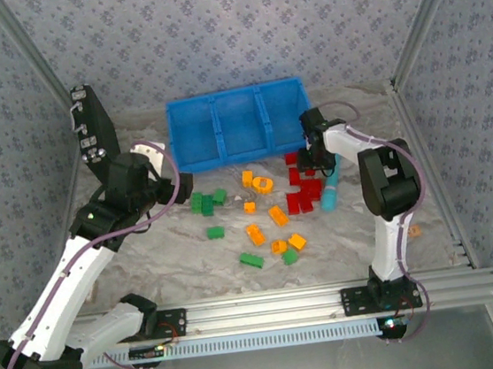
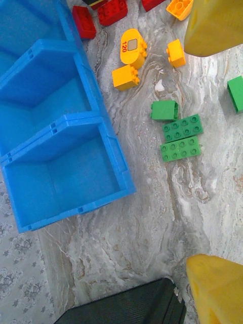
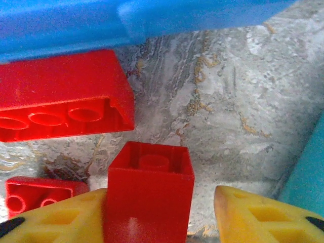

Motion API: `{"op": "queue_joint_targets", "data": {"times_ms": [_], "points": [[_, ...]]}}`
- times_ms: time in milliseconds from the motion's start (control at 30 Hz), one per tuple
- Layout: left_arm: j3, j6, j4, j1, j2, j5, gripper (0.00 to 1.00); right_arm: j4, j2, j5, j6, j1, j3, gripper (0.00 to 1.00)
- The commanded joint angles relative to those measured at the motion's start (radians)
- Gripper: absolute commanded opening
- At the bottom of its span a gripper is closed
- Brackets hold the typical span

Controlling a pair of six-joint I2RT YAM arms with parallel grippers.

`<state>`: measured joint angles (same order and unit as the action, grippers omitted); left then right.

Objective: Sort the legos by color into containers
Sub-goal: Pick up the lego from the middle-right of the table.

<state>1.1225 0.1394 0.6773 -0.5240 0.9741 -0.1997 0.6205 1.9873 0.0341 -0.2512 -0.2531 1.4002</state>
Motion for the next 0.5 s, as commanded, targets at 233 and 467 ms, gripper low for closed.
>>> {"op": "queue_joint_targets", "data": {"times_ms": [233, 467], "points": [[0.012, -0.028, -0.004, -0.007, 0.005, -0.010, 1.00, 0.021, 0.001, 0.002, 0.007, -0.002, 0.038, 0.32], [0.114, -0.047, 0.074, -0.007, 0.069, 0.020, 1.00, 0.096, -0.111, 0.001, 0.039, -0.003, 0.110, 0.28]]}}
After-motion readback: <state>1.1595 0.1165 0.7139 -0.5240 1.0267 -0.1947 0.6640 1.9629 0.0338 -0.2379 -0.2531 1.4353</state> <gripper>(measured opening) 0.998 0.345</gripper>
